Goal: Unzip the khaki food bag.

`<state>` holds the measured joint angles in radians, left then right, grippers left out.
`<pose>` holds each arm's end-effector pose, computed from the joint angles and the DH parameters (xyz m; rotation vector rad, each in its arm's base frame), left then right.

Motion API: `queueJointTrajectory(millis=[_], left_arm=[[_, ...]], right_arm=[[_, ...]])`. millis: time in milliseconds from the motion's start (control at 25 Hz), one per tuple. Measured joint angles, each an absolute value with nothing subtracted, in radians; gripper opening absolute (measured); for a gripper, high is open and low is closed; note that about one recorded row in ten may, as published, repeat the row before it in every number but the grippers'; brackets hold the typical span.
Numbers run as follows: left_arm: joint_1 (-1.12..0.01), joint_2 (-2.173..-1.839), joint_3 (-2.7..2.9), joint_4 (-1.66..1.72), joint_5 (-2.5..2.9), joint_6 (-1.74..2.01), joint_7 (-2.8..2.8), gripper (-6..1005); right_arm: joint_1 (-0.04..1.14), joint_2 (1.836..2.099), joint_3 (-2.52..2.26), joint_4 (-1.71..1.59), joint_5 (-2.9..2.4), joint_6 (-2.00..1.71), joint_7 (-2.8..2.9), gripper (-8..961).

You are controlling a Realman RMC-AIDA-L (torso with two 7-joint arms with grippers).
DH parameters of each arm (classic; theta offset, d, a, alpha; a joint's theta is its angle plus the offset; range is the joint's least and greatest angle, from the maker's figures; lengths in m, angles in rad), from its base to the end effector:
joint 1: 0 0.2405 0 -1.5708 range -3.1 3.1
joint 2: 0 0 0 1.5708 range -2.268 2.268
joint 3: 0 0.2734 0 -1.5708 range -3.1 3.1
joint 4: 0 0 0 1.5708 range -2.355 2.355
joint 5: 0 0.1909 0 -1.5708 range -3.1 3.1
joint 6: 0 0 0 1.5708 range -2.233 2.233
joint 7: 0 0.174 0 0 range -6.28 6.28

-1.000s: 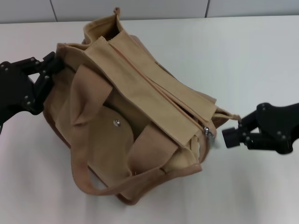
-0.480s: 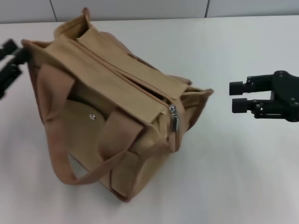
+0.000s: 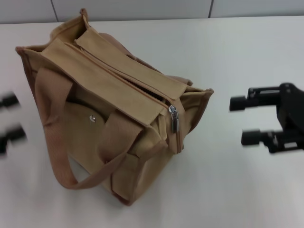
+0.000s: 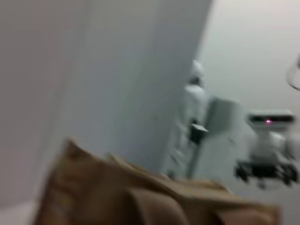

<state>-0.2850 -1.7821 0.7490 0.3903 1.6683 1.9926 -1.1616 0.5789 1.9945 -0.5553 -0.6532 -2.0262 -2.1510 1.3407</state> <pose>-0.3103 0.2337 0.0759 -2.6516 -0.5636 -1.0856 0.2117 0.2756 0.0237 2.8146 -0.2896 -1.0306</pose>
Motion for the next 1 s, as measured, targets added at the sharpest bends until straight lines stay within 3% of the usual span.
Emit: queueJointTrajectory(millis=[120,280,680,1000], left_arm=[[-0.294,-1.79,0.853,0.417,1.667,2.001,-1.172,762],[-0.343,-1.84,0.99,0.441,1.673,2.001,-1.177,841],[-0.377,-1.852,1.002,0.443,1.669,2.004,-1.195,838],[-0.387,-1.86,1.025,0.443,1.666,2.006,-1.209,837]], right_arm=[[0.58,2.002,-0.581,-0.64,-2.026,-2.173,1.306,678],[0.574,2.028,-0.636,-0.608,-2.035,-2.166,1.247,685],[0.542,2.049,-0.665,-0.596,-2.04,-2.148,1.207,684],[0.541,2.052,-0.666,-0.595,-2.052,-2.146,1.211,685]])
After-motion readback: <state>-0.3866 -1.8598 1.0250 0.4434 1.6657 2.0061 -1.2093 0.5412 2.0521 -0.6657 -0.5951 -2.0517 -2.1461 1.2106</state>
